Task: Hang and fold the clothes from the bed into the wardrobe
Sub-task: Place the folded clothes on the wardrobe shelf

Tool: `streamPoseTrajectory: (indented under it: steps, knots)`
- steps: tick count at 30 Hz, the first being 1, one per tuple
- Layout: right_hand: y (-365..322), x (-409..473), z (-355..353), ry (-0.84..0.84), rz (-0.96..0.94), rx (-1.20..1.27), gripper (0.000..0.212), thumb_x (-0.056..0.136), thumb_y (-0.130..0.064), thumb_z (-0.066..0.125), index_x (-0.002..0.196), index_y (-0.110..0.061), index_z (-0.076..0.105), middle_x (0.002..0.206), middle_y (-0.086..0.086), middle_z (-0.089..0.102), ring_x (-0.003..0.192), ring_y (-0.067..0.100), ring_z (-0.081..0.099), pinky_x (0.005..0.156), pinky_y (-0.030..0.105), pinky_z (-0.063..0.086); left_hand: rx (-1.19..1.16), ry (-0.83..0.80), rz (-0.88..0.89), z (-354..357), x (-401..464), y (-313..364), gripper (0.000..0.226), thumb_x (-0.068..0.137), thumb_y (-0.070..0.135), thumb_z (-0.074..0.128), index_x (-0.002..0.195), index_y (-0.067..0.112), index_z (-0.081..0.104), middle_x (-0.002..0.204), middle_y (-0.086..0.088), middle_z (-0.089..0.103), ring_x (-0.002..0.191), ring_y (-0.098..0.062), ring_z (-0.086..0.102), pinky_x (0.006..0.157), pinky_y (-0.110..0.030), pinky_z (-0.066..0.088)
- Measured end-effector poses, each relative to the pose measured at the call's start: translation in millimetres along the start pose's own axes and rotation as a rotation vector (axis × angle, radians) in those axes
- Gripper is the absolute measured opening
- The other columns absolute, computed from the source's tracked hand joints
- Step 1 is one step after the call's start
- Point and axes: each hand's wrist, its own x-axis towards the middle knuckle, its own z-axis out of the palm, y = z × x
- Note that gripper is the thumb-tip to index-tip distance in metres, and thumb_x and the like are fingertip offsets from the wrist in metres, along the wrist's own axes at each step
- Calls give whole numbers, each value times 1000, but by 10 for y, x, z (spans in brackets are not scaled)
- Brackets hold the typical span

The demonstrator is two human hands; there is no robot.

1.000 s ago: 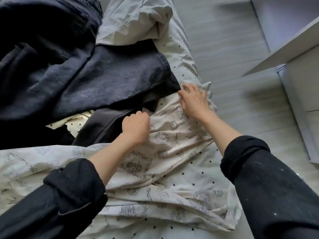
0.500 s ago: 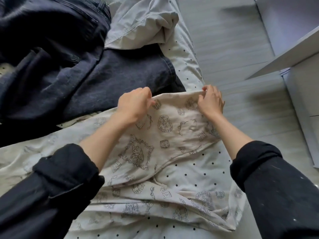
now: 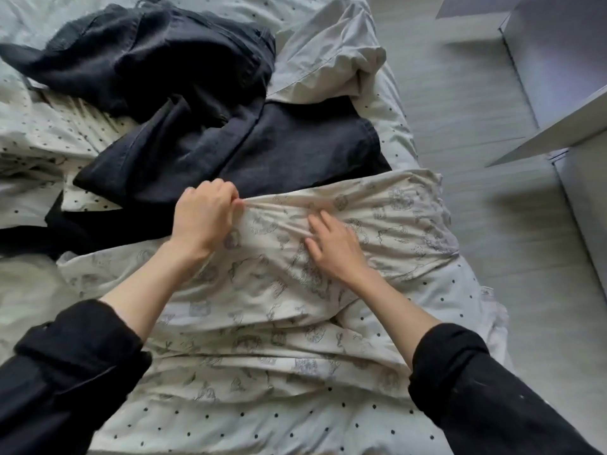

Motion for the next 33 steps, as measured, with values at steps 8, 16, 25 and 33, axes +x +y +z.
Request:
streamPoseTrajectory:
  steps: [8,16,25,33]
  knots:
    - [-343,-841,348,345,115,107,38,96,-19,44,132,-8,50,136,10,50,127,27,45,107,46,32,-158,212,191,161,-1179,91,12,80,-1,60,86,8,55,76,-10,52,66,-26,44,59,-34,32]
    - [-571,-2093,1531,404,-72,-212,14,81,-20,56,93,-15,53,90,2,56,79,23,54,65,35,44,-119,-219,257,613,-2865,-177,38,67,23,77,94,15,51,98,-9,58,80,-28,57,61,-35,45]
    - [-650,-1766,1631,226,68,-434,38,57,-16,80,90,-16,62,92,7,61,81,27,58,68,38,45,22,-306,175,708,-2853,-327,29,57,3,81,75,7,59,90,-18,59,76,-33,58,59,-39,46]
    - [-675,-2000,1631,413,-145,-444,14,62,-4,57,73,-13,58,77,5,61,73,27,56,72,35,31,-171,-245,241,595,-3337,-447,22,72,5,75,75,15,56,69,-2,54,63,-25,53,62,-34,44]
